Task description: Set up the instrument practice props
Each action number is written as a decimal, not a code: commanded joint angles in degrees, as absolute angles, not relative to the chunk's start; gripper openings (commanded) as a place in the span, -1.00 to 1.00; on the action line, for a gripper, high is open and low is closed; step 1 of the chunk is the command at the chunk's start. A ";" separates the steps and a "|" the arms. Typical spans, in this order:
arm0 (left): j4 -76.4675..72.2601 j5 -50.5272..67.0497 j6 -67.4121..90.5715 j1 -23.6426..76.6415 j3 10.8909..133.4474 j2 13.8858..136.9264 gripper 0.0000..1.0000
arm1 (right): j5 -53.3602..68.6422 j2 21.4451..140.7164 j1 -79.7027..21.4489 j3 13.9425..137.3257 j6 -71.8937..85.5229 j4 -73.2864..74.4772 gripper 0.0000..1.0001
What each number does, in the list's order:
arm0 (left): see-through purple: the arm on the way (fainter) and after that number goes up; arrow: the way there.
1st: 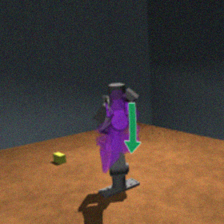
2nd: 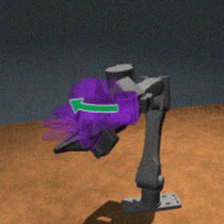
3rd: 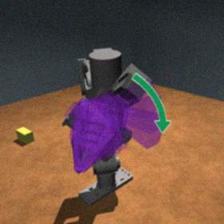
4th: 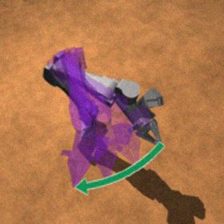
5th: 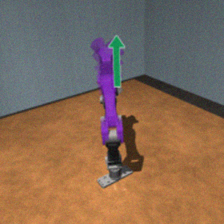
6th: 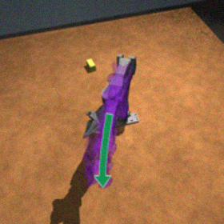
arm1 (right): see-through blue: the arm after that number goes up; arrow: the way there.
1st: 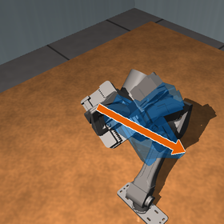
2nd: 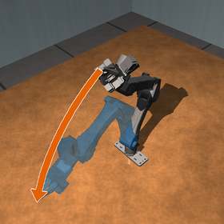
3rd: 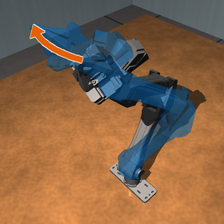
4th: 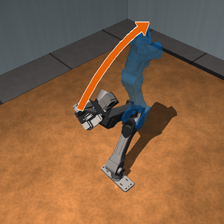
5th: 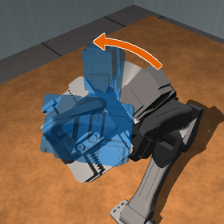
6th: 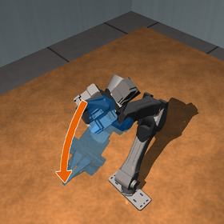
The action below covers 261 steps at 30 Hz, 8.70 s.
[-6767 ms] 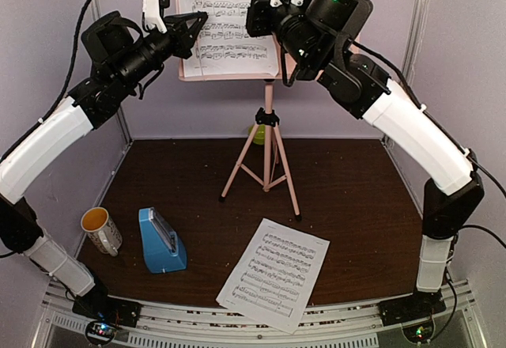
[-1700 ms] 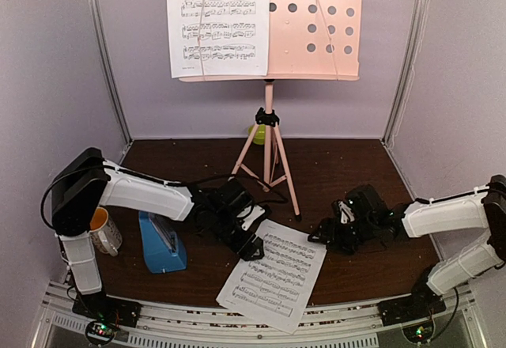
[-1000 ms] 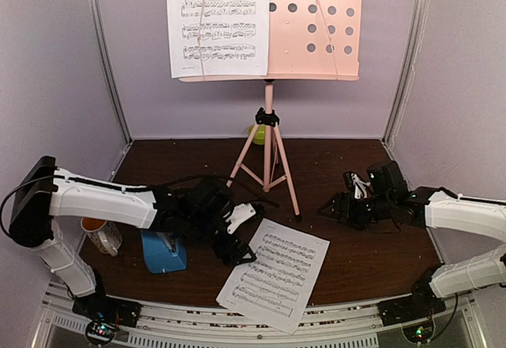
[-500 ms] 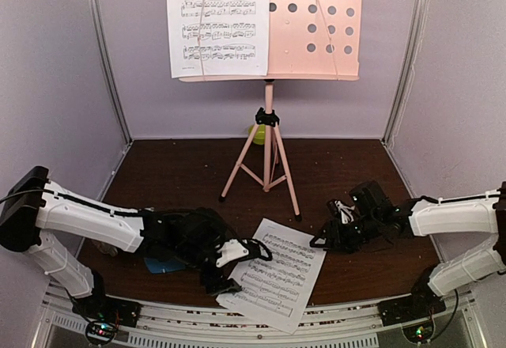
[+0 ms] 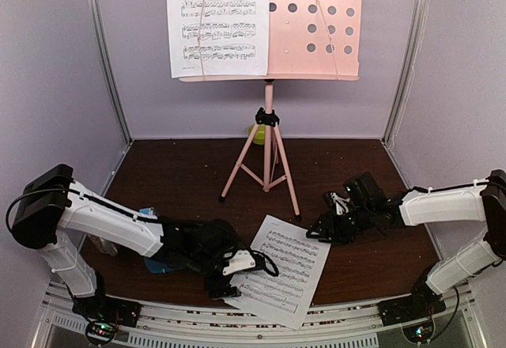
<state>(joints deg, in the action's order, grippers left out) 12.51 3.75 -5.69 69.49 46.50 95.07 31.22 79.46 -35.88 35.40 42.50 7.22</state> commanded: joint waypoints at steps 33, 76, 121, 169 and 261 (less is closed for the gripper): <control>10.46 -1.95 2.48 69.26 65.21 110.30 0.62 | 31.82 74.77 -17.93 31.00 34.99 10.69 0.66; 8.26 0.18 -7.55 69.38 50.86 89.96 0.74 | 36.91 72.02 -10.49 27.57 30.28 15.90 0.51; 3.74 -1.20 -2.35 73.09 59.78 108.61 0.58 | 42.72 68.68 -13.76 12.68 38.83 12.39 0.61; -7.19 1.43 5.31 68.29 55.33 102.83 -0.21 | 42.05 60.34 -19.36 12.58 45.85 26.26 1.00; -4.08 1.08 -15.33 72.96 60.15 93.70 -1.00 | 49.31 39.43 -14.54 11.96 83.91 6.70 0.99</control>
